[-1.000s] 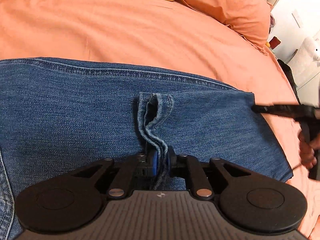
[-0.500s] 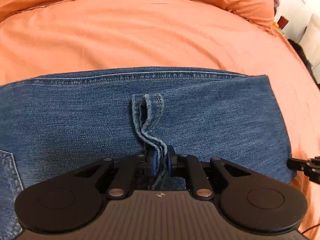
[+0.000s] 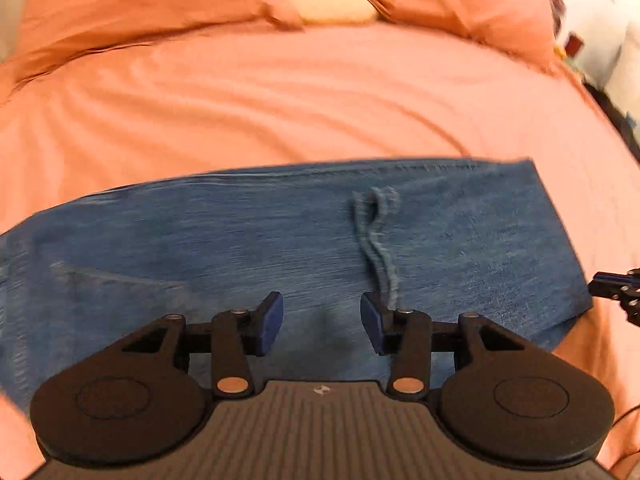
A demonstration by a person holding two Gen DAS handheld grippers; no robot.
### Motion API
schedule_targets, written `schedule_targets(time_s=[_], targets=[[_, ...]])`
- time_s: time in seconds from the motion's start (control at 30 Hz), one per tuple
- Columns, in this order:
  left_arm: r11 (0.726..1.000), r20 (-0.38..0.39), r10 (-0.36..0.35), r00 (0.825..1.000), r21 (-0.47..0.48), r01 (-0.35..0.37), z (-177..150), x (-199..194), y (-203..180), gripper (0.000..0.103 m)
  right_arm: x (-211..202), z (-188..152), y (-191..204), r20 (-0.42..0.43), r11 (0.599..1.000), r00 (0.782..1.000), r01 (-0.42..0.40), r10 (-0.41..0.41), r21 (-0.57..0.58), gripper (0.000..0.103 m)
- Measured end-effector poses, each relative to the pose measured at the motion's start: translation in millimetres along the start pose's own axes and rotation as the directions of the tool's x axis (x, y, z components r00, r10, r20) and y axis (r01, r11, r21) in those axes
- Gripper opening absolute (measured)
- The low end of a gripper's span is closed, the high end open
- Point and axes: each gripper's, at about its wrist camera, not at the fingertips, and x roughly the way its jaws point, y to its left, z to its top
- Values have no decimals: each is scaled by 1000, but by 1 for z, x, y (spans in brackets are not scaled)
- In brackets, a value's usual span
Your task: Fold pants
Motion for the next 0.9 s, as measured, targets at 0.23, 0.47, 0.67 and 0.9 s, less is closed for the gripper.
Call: schedule_targets(time_s=[0.23,0.47,0.67,0.9], targets=[[982,91,34,995,-190,-17,-16,-65,91,54,-4,29,63,19,978,997,-66,71,-200,18],[913,166,104,981,-408,-28,-47,-96,185,60,16,50,145,-19,871,996,-85,86,-484,34],[787,197,126,972,-616,22,-88,-85,256,66,55,64,182,-71,808,997,-74,40,-584,33],[564,301,34,953,-793,230,-130,-37,304,70,90,87,198,-157,777,987,-113,18,-619,33]])
